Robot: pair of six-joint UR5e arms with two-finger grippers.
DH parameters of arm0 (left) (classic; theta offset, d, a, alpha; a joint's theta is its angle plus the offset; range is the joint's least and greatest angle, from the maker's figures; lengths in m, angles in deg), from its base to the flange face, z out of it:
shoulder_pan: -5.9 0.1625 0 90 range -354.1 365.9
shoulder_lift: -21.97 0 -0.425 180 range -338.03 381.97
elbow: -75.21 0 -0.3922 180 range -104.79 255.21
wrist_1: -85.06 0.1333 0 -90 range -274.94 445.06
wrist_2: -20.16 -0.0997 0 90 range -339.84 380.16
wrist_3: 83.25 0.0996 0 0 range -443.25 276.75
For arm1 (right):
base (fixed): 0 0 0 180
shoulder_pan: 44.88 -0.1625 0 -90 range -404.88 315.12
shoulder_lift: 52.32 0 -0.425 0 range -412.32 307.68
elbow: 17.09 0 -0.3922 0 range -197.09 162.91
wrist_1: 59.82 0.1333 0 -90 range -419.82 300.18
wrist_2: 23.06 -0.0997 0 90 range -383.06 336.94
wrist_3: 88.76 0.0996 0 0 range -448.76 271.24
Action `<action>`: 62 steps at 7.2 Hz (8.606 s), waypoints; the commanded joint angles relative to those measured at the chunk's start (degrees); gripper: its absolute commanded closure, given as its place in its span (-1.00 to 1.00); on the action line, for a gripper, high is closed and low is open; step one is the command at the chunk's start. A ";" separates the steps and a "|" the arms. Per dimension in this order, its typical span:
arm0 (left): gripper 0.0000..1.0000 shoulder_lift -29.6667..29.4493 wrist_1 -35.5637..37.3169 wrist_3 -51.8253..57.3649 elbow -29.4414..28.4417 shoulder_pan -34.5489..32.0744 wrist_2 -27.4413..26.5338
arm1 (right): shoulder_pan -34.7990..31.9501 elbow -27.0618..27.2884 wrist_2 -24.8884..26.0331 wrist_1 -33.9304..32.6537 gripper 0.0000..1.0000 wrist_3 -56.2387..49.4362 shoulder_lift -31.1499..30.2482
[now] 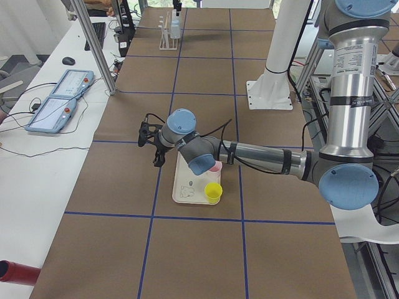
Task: Transfer IKEA cup to right arm and place on rack
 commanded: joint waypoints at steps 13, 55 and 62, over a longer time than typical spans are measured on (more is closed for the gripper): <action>-0.99 21.42 6.80 11.43 2.95 7.74 -0.35 | 0.80 10.54 -0.63 -0.69 -0.98 10.25 -3.97; 1.00 -30.61 -50.23 -86.83 2.77 51.44 -34.63 | 39.65 21.70 20.46 75.59 -0.87 119.68 10.53; 1.00 -31.40 -51.21 -87.63 2.77 52.32 -34.72 | 42.81 21.52 23.63 78.76 -0.88 120.82 10.62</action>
